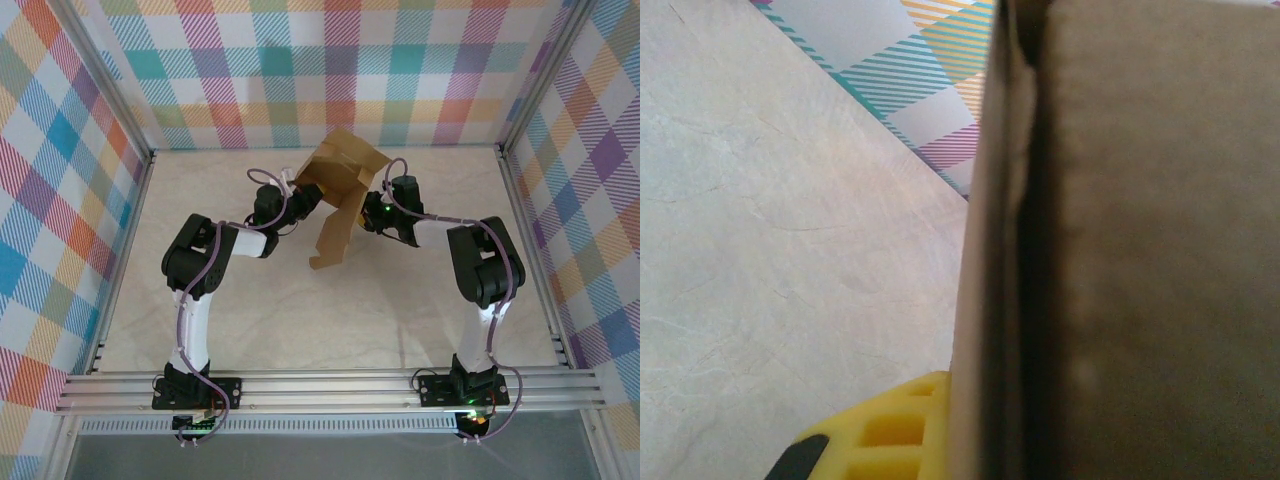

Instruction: Fold the paper box

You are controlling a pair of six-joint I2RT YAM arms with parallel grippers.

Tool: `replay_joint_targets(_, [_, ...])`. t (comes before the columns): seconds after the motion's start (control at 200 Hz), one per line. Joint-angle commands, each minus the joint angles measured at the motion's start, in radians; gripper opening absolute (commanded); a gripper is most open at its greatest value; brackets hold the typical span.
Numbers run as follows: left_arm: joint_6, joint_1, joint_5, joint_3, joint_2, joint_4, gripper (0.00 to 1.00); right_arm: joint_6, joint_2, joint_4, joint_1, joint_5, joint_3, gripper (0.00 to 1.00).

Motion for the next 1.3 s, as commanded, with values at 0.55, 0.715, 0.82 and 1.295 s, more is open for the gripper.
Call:
replay_joint_targets(0.55, [0.176,0.002,-0.088,-0.012,-0.027,0.009,0.0,-0.38,-0.591,-0.454,-0.104,0.376,-0.134,0.62])
replay_joint_targets(0.715, [0.244,0.001,-0.113,-0.014,-0.022,-0.018,0.0,-0.455,-0.698,-0.521,-0.063,0.432,-0.06,0.62])
replay_joint_targets(0.82, [0.295,0.001,-0.142,-0.018,-0.023,-0.045,0.0,-0.51,-0.73,-0.542,0.001,0.481,-0.003,0.62])
replay_joint_targets(1.295, [0.33,0.002,-0.175,-0.007,-0.001,-0.065,0.0,-0.588,-0.466,-0.729,0.202,0.5,0.388,0.51])
